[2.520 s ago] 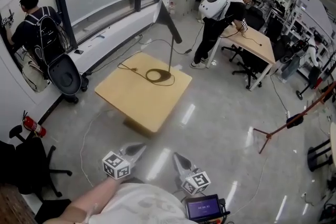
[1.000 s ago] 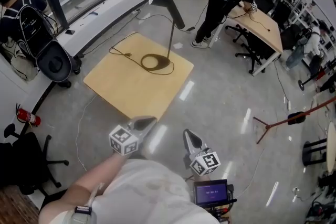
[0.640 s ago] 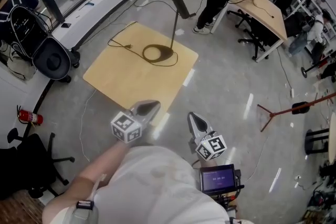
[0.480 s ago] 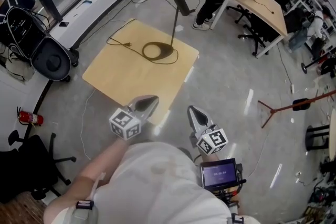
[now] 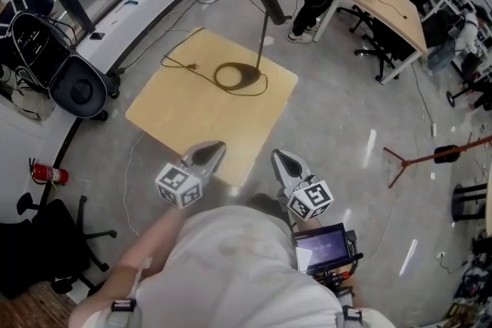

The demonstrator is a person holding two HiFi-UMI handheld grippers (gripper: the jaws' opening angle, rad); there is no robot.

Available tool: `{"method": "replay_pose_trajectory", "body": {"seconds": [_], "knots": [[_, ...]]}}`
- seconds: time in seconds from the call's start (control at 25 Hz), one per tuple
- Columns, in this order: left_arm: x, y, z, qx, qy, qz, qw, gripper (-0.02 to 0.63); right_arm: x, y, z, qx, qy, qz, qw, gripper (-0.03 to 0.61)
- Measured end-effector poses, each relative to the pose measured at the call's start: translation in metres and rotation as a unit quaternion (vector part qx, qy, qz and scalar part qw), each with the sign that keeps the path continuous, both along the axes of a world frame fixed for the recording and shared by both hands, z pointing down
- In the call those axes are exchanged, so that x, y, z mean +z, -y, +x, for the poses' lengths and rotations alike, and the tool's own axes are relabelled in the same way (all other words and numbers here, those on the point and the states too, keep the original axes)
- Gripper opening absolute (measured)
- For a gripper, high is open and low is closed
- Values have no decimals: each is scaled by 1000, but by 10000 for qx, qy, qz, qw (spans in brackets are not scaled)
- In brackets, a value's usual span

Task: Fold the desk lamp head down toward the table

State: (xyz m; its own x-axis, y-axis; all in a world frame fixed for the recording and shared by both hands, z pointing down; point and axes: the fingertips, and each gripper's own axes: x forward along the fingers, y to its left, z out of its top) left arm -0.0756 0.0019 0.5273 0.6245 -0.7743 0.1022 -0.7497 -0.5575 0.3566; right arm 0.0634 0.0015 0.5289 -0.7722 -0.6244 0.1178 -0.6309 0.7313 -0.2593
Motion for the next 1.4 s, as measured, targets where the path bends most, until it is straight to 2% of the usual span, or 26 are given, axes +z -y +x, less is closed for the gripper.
{"method": "replay_pose_trajectory", "body": {"seconds": [0.2, 0.44, 0.72, 1.04, 1.4], "knots": [[5, 4, -8, -245, 2, -59, 9997, 2, -1, 9, -14, -391, -203, 128, 9989, 11], [1, 22, -15, -447, 60, 13, 9990, 2, -6, 41, -22, -595, -173, 233, 9978, 11], [-12, 69, -21, -665, 78, 131, 9977, 2, -22, 98, -30, -758, -119, 382, 9963, 11], [-25, 113, -10, -806, 252, 189, 9962, 2, -27, 145, -30, -998, 14, 350, 9944, 11], [-27, 139, -13, -1172, 379, 130, 9923, 2, -20, 178, -40, -1437, 144, 261, 9892, 11]]}}
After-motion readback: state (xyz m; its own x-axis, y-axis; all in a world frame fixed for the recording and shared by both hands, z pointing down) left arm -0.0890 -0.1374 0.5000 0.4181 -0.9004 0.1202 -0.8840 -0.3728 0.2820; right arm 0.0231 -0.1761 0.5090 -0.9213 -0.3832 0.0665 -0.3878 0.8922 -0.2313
